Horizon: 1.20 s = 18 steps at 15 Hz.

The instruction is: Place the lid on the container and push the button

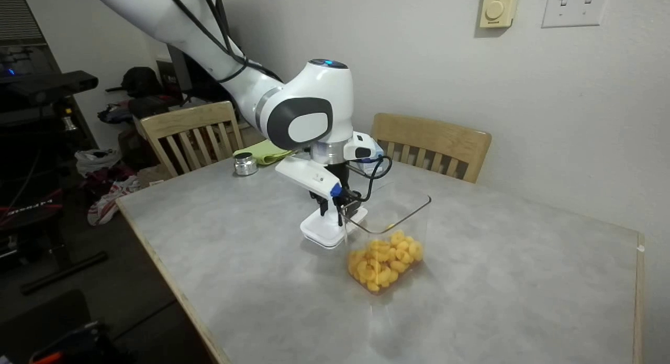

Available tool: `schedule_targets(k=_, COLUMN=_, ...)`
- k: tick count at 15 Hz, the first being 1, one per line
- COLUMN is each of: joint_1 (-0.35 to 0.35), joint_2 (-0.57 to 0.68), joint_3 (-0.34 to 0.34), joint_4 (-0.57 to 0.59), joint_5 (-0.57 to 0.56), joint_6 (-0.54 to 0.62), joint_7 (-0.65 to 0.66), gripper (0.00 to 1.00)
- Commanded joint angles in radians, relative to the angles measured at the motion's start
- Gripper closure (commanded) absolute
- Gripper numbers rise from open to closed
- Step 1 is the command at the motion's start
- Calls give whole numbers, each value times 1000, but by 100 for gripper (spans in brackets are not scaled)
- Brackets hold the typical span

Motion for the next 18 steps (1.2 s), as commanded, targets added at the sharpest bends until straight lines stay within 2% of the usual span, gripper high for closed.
schedule_targets(k=1, joint_1=-14, joint_2=-91, joint_3=10, joint_4=-42, joint_5=7, joint_6=10, joint_7=-24, gripper=71)
schedule_targets(k=6, joint_1=2, joint_2=-214, joint_3=1, joint_4=-67, joint_5=5, joint_6=21, joint_7=-16, gripper=71)
schedule_targets(k=9, joint_1=36, joint_2=-277, joint_3=-32, joint_4=-76, joint_5=-29, joint_6=24, joint_7=35, gripper=71)
schedule_targets(k=14, joint_1=117, joint_2=-345, joint_3=-155, joint_4=-101, joint_5=-199, joint_6=100, joint_7=287, gripper=71)
schedule_targets(k=18, joint_1=202, joint_2=-363, joint_3=-305, joint_4=-102, joint_5=-445, joint_6=100, joint_7=621, gripper=71)
